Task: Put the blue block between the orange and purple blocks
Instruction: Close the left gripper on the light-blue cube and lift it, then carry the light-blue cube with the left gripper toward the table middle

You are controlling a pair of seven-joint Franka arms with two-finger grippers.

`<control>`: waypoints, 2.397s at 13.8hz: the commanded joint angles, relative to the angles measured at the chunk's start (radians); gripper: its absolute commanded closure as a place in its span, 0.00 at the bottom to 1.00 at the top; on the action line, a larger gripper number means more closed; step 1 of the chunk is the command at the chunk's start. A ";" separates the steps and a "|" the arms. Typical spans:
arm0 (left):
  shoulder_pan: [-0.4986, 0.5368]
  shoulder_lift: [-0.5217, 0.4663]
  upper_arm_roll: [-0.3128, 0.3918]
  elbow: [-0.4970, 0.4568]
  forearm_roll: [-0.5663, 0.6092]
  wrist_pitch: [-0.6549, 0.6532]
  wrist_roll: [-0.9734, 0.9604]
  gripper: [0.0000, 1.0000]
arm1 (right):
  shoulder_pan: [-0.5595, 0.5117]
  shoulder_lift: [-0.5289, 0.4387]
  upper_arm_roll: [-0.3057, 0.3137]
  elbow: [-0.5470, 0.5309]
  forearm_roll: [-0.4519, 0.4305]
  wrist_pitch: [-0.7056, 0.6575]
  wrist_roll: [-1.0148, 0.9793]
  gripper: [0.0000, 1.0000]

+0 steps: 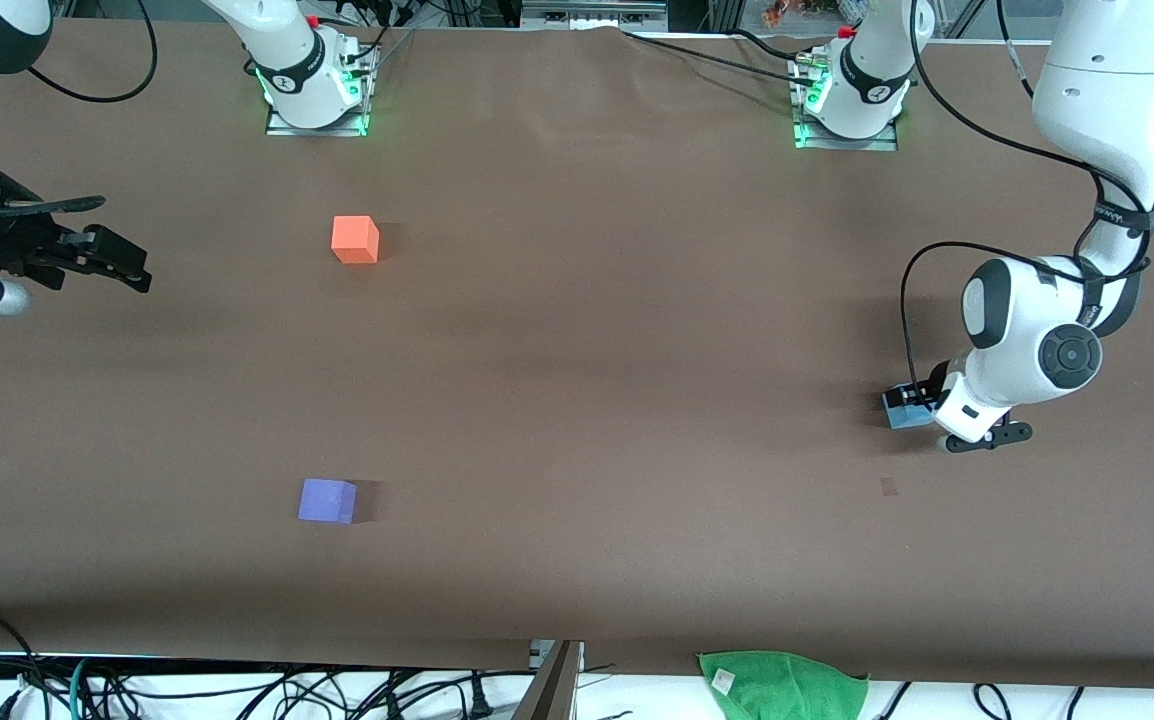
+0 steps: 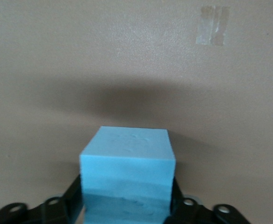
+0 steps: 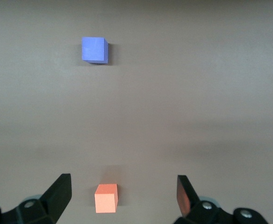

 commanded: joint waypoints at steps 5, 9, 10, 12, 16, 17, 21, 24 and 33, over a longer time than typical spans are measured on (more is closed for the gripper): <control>-0.006 -0.027 -0.009 0.045 0.026 -0.016 -0.022 1.00 | -0.007 0.013 -0.003 0.024 0.016 -0.009 -0.004 0.00; -0.035 -0.107 -0.138 0.050 0.026 -0.120 -0.081 1.00 | -0.007 0.013 -0.003 0.024 0.015 -0.008 -0.004 0.00; -0.055 -0.114 -0.175 0.063 0.026 -0.151 -0.118 1.00 | -0.007 0.013 -0.003 0.024 0.015 -0.008 -0.001 0.00; -0.122 -0.112 -0.218 0.129 0.026 -0.214 -0.211 1.00 | -0.007 0.013 -0.004 0.024 0.015 -0.008 -0.004 0.00; -0.333 -0.048 -0.218 0.289 0.015 -0.252 -0.414 1.00 | -0.007 0.013 -0.003 0.024 0.015 -0.009 -0.002 0.00; -0.379 -0.008 -0.218 0.336 0.014 -0.251 -0.461 1.00 | -0.007 0.013 -0.004 0.024 0.015 -0.008 -0.002 0.00; -0.551 0.136 -0.218 0.493 0.009 -0.242 -0.659 1.00 | -0.007 0.013 -0.004 0.024 0.015 -0.008 0.001 0.00; -0.670 0.207 -0.215 0.547 0.012 -0.159 -0.716 1.00 | -0.005 0.016 -0.003 0.024 0.015 -0.008 -0.007 0.00; -0.872 0.396 -0.144 0.734 0.018 -0.056 -0.939 1.00 | 0.006 0.068 0.000 0.021 0.003 0.015 0.011 0.00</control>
